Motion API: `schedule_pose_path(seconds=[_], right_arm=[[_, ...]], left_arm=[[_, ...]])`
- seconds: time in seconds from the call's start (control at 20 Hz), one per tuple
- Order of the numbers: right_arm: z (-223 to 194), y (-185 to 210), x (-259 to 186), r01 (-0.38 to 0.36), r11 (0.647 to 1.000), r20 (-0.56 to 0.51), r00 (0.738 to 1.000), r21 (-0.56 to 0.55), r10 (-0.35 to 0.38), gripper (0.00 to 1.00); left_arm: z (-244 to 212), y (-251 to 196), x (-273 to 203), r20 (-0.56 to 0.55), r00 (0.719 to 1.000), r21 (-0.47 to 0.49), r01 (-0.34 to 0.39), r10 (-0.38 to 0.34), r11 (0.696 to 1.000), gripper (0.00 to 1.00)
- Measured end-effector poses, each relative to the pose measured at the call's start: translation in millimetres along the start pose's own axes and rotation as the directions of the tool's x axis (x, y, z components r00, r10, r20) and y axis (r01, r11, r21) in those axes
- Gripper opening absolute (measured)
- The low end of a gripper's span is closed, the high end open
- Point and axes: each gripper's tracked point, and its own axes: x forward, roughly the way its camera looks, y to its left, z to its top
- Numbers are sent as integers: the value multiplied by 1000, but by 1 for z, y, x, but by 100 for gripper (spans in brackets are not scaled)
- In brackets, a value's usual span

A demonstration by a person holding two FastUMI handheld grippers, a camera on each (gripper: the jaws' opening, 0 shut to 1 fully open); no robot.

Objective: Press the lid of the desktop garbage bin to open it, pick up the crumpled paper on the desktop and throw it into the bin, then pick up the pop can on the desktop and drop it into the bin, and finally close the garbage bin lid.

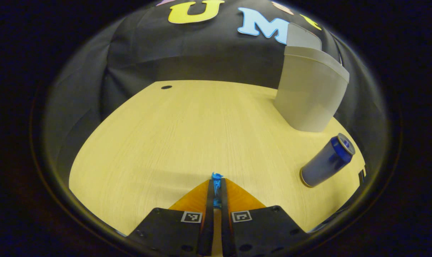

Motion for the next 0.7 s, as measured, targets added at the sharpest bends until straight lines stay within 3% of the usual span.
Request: schedule_pose_path(seconds=[0.45,0.6,0.7], right_arm=[[4,-9,3,1,1000,27,1000,27,-1,85],[4,-13,2,1,999,38,999,35,-2,85],[2,-16,2,0,999,38,999,40,-2,85]], left_arm=[[46,-17,-21,87,996,28,3,-5,1000,18],[70,-28,-31,129,992,37,10,-15,999,14],[87,-37,-37,158,987,36,20,-25,999,18]])
